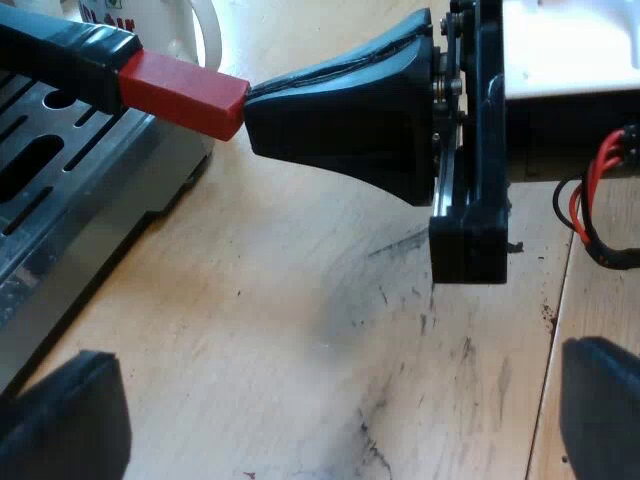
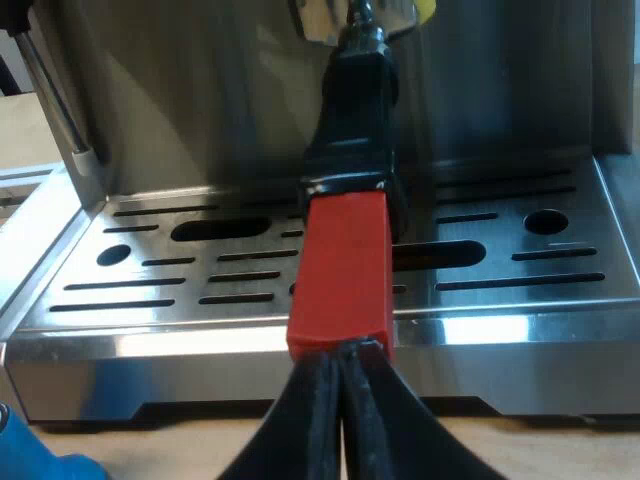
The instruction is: Grind coffee beans and then tamp
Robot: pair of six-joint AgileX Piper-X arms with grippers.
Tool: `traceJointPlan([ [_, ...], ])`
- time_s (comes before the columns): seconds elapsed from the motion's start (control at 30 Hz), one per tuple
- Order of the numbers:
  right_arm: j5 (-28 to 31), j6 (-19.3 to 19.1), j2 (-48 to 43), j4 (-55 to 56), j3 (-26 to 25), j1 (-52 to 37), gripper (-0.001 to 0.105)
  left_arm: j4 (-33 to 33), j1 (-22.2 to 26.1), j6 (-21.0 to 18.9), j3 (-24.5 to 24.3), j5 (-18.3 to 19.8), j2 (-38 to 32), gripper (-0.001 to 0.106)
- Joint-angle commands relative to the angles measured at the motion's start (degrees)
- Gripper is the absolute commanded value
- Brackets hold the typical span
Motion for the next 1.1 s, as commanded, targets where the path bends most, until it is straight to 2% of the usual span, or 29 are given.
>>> traceJointPlan([
  [0.03, 2.18, -1.32, -0.07, -0.84, -0.42, -1.0, 0.004, -1.04, -0.13, 0.41, -0.14, 0.77, -0.1, 0.088],
  [0.3, 1.79, -2.18, -0.07, -1.56, -0.42, -3.73, 0.004, -1.04, -0.13, 0.41, -0.14, 0.77, -0.1, 0.088],
  [0.4, 0.55, -5.86, -0.07, -4.14, -0.42, -4.39, 0.004, -1.04, -0.13, 0.41, -0.14, 0.77, -0.1, 0.088],
  [0.5, 0.57, -11.39, -0.07, -6.39, -0.42, -4.38, 0.004, -1.04, -0.13, 0.41, -0.14, 0.77, -0.1, 0.088],
  [0.53, 0.69, -11.88, -0.07, -6.92, -0.42, -4.38, 0.004, -1.04, -0.13, 0.41, -0.14, 0.77, -0.1, 0.088],
  [1.1, 1.86, -12.26, -0.07, -7.16, -0.42, -3.44, 0.004, -1.04, -0.13, 0.41, -0.14, 0.77, -0.1, 0.088],
])
